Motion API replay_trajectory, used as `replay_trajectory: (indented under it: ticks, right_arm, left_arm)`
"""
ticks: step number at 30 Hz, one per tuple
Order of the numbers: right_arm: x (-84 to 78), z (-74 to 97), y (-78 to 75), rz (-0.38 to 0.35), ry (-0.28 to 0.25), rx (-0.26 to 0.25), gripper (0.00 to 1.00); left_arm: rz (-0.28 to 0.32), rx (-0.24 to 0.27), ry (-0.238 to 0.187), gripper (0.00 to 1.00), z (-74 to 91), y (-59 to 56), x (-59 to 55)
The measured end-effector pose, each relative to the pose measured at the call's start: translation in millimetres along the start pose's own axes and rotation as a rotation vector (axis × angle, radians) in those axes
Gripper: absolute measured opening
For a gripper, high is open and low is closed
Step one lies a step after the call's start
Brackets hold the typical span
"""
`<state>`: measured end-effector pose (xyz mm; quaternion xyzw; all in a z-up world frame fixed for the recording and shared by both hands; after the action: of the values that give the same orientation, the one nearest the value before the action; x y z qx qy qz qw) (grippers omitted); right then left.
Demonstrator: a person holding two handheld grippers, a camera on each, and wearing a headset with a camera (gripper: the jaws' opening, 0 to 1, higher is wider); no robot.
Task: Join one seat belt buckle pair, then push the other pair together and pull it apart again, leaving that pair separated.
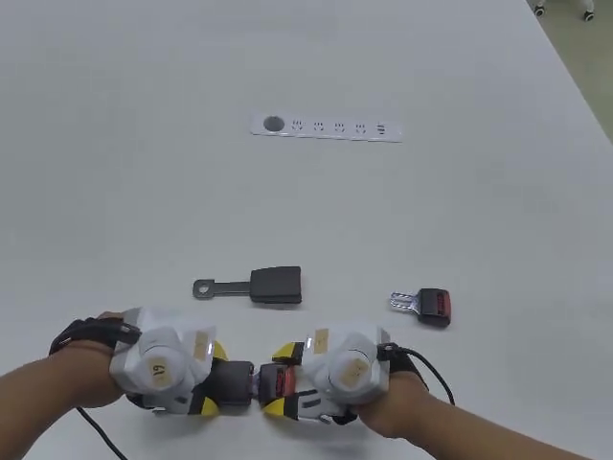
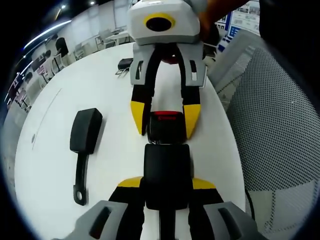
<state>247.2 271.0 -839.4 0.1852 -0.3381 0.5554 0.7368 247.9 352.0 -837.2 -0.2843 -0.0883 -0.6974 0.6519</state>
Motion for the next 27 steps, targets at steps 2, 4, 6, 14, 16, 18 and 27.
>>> replay_trajectory:
  ticks: [2, 4, 6, 14, 16, 18, 27]
  right_arm:
    - [1.3, -1.1, 0.5, -0.002, -0.001, -0.001, 0.35]
    - [4.3, 1.0, 3.3, 0.003, 0.006, 0.000, 0.35]
    - [4.3, 1.1, 3.2, 0.006, 0.012, 0.002, 0.35]
    - [3.0, -0.2, 2.6, 0.009, 0.008, 0.000, 0.35]
    - [2.6, -0.1, 2.5, 0.012, 0.005, -0.001, 0.35]
    - [1.7, -0.3, 1.7, 0.010, 0.000, -0.001, 0.35]
    - [-0.9, 0.5, 1.2, -0.006, -0.034, -0.002, 0.35]
  left_arm:
    - [0.011, -0.001, 0.014, 0.34, 0.8, -0.2, -2.3]
    - [-0.003, -0.001, 0.009, 0.34, 0.9, 1.1, -0.7]
    - [-0.003, -0.001, 0.010, 0.34, 1.3, 0.7, -0.8]
    - [-0.004, -0.001, -0.001, 0.34, 1.8, 0.2, -1.5]
    - [-0.005, -0.002, -0.008, 0.34, 2.0, -0.2, -1.6]
    - [-0.004, -0.001, -0.016, 0.34, 2.1, -0.5, -1.8]
    - [0.004, 0.012, -0.110, 0.34, 3.4, -1.3, -3.7]
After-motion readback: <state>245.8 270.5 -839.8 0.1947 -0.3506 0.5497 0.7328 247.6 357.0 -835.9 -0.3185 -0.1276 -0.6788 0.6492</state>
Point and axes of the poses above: the centre of the closed fingertips' face, and the gripper's own axes: z roughly backward along the fingers, y roughly to its left, x roughly out of its top, the point moved 3 cm from there along z, roughly backward along the fingers, and after that the axes turned 15 degrees about -x, right-handed, at the moved point
